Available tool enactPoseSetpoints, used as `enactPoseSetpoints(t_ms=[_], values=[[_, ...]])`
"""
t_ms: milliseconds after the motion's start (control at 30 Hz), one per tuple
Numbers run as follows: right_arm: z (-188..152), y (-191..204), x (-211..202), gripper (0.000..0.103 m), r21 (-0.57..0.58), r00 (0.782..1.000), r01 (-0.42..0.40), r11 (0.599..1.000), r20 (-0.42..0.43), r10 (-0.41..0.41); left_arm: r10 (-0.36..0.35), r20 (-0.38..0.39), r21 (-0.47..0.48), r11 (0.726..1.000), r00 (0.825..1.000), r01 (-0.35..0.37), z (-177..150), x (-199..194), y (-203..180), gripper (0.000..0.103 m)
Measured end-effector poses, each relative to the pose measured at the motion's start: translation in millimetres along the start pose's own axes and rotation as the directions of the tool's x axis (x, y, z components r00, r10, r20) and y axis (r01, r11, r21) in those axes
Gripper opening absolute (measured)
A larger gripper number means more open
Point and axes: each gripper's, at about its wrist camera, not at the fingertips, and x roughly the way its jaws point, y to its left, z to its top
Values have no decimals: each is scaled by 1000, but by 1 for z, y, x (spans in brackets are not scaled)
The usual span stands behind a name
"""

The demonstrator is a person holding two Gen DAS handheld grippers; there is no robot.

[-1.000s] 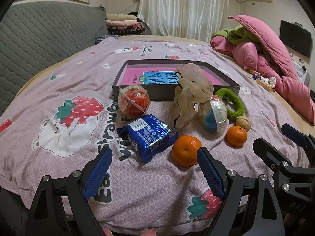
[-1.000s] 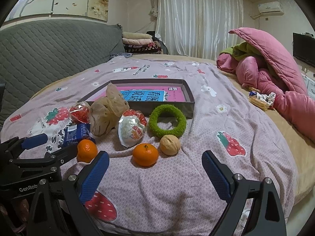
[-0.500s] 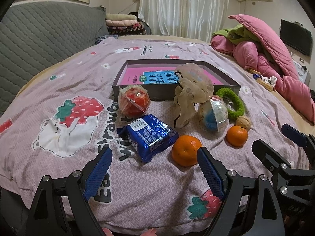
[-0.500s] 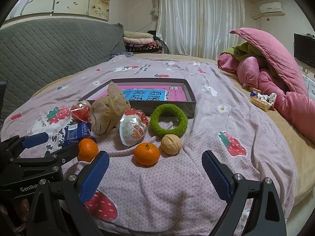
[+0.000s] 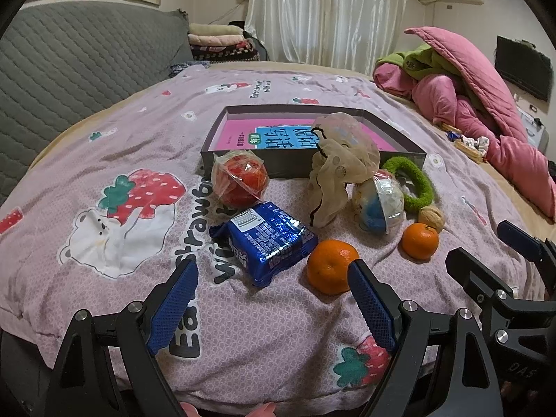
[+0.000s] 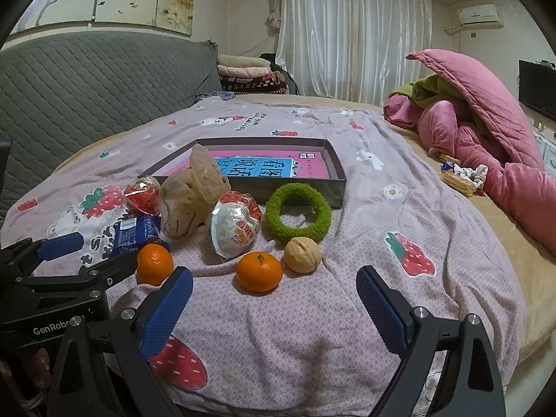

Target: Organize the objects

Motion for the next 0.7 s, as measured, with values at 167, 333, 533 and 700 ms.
enactPoseSetpoints(t_ms=[167,333,533,700], values=[[0,3,0,95,-5,1000,-4,1000,3,4,3,1,-1,1000,1000,-3,0,0,1,88],[1,7,0,95,-10,1000,-7,1000,3,8,3,-6,-7,1000,1000,-3,0,0,5,88],[2,11,2,95,-12,1000,-16,1000,0,16,4,-10,-16,1000,1000,-4,0,0,10,88],[3,14,3,95,-14,1000,-20,1000,-3,20,6,-20,-16,1000,1000,-7,0,3,15,88]])
